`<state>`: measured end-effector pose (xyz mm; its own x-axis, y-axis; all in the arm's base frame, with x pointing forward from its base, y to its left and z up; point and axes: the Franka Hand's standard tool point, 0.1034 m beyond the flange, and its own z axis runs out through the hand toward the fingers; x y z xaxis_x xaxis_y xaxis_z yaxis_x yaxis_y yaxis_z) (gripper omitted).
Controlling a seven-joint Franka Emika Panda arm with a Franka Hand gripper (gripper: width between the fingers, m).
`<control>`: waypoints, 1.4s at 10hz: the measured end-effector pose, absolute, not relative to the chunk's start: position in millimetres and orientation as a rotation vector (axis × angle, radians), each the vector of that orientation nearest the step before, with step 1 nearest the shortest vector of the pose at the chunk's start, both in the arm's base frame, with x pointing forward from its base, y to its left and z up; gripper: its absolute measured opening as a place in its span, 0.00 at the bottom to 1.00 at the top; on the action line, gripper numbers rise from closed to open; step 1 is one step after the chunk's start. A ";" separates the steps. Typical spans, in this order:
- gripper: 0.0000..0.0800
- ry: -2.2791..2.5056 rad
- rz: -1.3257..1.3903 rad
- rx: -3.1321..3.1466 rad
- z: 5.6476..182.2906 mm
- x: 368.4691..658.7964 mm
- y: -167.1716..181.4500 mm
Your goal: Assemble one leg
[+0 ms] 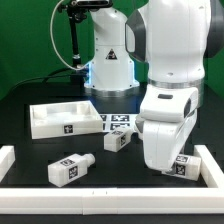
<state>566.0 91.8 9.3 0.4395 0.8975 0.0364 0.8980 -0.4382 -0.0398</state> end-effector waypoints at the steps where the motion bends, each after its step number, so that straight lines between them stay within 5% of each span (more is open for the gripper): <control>1: 0.36 -1.609 -0.005 -2.641 13.5 555.3 86.1; 4: 0.36 -1.431 -0.023 -2.775 82.4 494.6 123.1; 5: 0.36 -1.407 -0.035 -2.788 87.3 484.5 135.6; 9: 0.36 -1.379 -0.045 -2.802 79.9 488.2 129.0; 14: 0.36 -1.348 -0.126 -2.776 31.4 406.4 153.8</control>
Offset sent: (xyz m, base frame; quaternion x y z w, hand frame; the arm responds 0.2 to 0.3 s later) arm -0.0857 0.0575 0.0865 -0.0416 -0.0288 0.0885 0.9948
